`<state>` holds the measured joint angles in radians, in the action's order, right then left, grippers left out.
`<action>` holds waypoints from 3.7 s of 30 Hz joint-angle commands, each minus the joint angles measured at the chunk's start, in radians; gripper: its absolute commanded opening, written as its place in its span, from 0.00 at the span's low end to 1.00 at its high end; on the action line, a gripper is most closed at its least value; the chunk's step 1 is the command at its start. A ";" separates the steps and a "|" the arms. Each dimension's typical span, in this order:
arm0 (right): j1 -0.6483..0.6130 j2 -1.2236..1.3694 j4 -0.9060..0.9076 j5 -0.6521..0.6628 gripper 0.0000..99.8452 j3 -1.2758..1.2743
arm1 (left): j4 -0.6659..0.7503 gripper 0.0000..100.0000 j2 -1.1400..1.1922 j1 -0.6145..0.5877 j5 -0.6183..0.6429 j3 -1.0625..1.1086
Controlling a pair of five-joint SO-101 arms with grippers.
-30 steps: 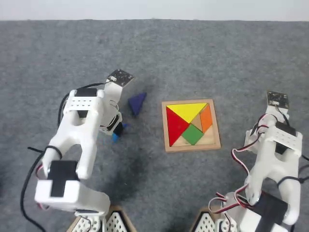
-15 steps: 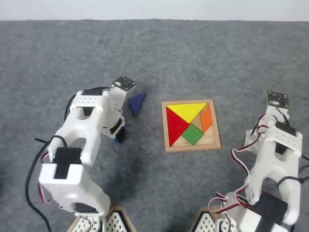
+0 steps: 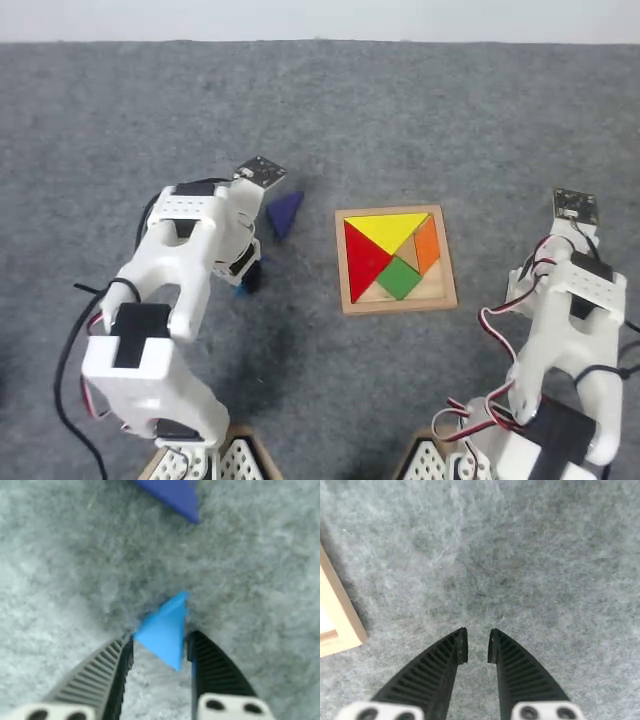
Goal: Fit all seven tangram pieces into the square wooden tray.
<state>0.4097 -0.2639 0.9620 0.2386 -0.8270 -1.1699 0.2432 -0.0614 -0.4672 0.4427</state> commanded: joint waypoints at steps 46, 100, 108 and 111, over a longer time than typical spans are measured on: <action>-0.008 -0.059 -0.016 0.009 0.09 0.014 | -0.127 0.12 0.233 0.074 -0.141 -0.326; 0.085 -0.059 0.033 0.011 0.09 0.069 | -0.086 0.18 0.098 0.657 0.051 -0.352; 0.084 -0.059 0.033 0.011 0.09 0.069 | -0.218 0.18 0.097 0.646 0.069 -0.501; 0.084 -0.059 0.033 0.011 0.09 0.069 | -0.239 0.18 0.097 0.629 0.069 -0.519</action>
<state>0.4849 -0.2639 0.9912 0.2401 -0.8086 -1.3740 0.3552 0.5923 -0.4074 -0.0207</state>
